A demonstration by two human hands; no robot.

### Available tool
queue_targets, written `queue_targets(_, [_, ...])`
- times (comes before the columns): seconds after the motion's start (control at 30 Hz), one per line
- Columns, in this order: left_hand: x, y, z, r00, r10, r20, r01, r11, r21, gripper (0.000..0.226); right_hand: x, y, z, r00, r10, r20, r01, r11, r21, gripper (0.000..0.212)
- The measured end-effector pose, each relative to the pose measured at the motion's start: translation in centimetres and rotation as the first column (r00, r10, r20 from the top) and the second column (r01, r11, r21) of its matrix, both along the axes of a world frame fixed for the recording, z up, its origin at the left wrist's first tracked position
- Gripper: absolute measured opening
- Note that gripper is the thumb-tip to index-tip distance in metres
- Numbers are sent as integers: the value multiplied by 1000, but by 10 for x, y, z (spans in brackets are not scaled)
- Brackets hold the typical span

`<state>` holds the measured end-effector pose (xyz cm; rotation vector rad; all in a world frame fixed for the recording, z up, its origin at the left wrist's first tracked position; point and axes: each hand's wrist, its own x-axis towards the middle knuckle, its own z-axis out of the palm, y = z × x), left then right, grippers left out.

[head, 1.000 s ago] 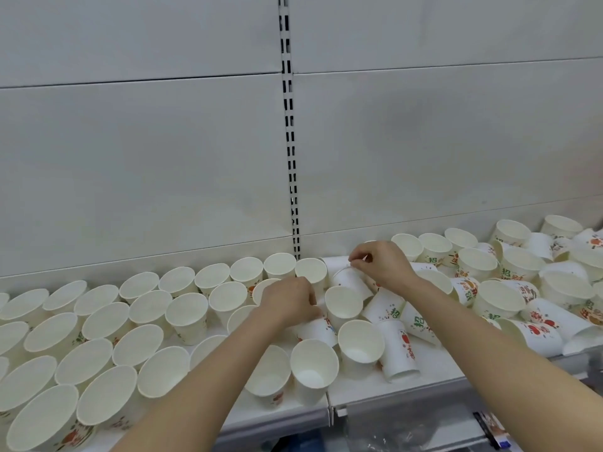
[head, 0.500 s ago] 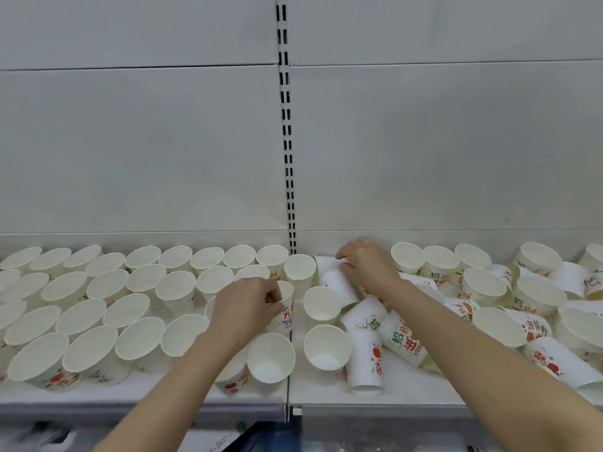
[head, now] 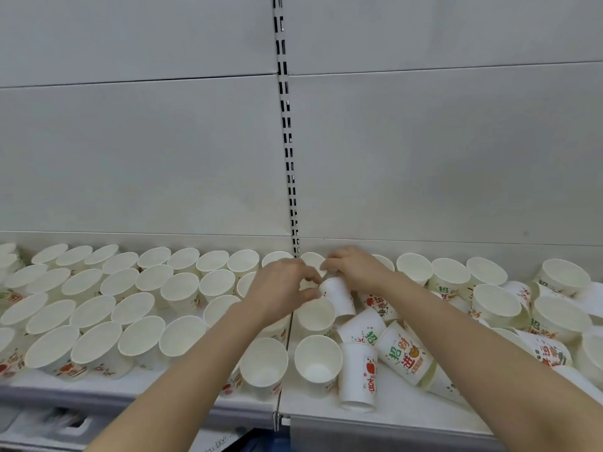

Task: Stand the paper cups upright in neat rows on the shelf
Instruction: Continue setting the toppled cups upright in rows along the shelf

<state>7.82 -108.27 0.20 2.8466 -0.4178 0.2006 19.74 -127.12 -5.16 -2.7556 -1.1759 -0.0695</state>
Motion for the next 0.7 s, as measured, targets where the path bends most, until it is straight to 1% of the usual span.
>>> queue_targets(0.1, [10, -14, -5, 1000, -23, -16, 24, 999, 31, 21, 3, -11, 3, 998, -24, 59, 19, 997, 81, 21])
queue_targets(0.17, [17, -25, -7, 1000, -1, -21, 3, 999, 54, 23, 2, -15, 4, 996, -44, 79, 35, 992, 120, 17])
queue_targets(0.27, [33, -41, -9, 996, 44, -81, -34, 993, 113, 32, -2, -18, 3, 995, -101, -3, 101, 981, 165, 22])
queue_targets(0.33, [43, -49, -14, 987, 64, -150, -39, 986, 164, 41, -4, -21, 1, 992, -112, -51, 120, 977, 177, 27])
queue_targets(0.4, [49, -54, -20, 980, 87, -181, -53, 981, 184, 49, -9, -25, 0, 988, -132, -84, 146, 970, 196, 31])
queue_targets(0.43, [50, -56, -22, 981, 106, -165, -71, 976, 205, 51, -11, -27, 0, 985, -147, -92, 164, 964, 209, 35])
queue_targets(0.47, [49, -58, -23, 985, 129, -119, -96, 965, 245, 51, -13, -29, 0, 981, -168, -95, 185, 958, 217, 41])
queue_targets(0.5, [48, -59, -24, 988, 148, -52, -127, 946, 297, 50, -14, -31, -1, 979, -184, -86, 199, 954, 226, 46])
queue_targets(0.57, [45, -60, -26, 985, 160, 65, -173, 915, 364, 45, -16, -32, -3, 978, -197, -62, 206, 953, 223, 48])
queue_targets(0.63, [44, -60, -27, 985, 155, 77, -172, 919, 354, 43, -17, -32, -4, 983, -182, -37, 186, 964, 189, 46])
queue_targets(0.7, [46, -59, -27, 992, 129, 7, -125, 943, 310, 45, -19, -30, -4, 989, -150, 0, 148, 977, 153, 43])
